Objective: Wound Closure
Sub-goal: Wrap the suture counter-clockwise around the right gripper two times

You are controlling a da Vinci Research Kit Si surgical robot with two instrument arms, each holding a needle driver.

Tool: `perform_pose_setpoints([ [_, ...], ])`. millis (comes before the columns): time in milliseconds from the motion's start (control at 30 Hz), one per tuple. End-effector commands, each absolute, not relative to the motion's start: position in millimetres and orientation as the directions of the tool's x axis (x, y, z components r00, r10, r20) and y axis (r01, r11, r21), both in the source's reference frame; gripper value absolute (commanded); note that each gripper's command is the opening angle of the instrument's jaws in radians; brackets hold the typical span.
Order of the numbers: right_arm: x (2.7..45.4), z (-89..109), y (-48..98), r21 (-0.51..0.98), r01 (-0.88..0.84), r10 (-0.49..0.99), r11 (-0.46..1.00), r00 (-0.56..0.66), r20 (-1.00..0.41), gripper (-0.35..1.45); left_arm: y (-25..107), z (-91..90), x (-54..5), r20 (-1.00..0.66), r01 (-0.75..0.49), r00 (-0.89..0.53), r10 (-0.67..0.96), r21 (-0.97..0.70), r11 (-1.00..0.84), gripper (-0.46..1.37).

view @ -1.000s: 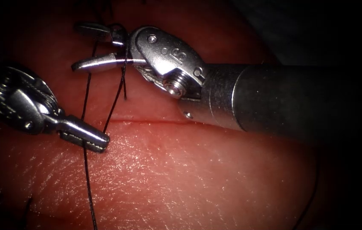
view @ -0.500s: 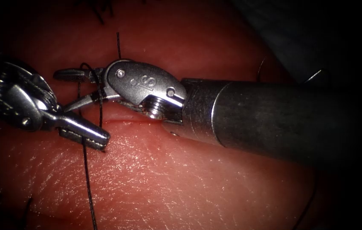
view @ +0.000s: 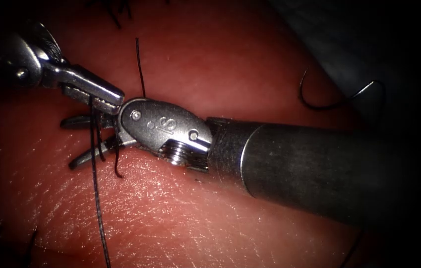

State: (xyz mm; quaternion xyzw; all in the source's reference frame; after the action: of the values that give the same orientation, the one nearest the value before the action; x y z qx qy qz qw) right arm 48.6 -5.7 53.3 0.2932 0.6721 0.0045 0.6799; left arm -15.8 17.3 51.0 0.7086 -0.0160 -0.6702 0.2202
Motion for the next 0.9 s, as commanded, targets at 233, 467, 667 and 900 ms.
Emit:
perform_pose_setpoints([
  [233,47.3,53.4,-6.1,0.377,0.446,0.422,0.812,-0.002,-0.907,0.46,18.5,52.7,-15.0,-0.944,0.29,0.174,-0.28,0.32,-0.902,-0.35],
  [467,44.7,53.2,-5.3,0.358,0.465,0.47,0.81,-0.149,-0.87,0.42,18.1,55.5,-14.5,-0.944,0.293,0.187,-0.273,0.318,-0.902,-0.35],
  [667,43.0,53.1,-5.6,0.342,0.49,0.494,0.802,-0.22,-0.841,0.36,18.4,57.6,-14.1,-0.944,0.273,0.202,-0.262,0.311,-0.91,-0.35],
  [900,41.1,53.0,-5.6,0.345,0.475,0.516,0.81,-0.297,-0.803,0.3,17.5,59.8,-14.0,-0.948,0.272,0.19,-0.256,0.301,-0.914,-0.35],
])
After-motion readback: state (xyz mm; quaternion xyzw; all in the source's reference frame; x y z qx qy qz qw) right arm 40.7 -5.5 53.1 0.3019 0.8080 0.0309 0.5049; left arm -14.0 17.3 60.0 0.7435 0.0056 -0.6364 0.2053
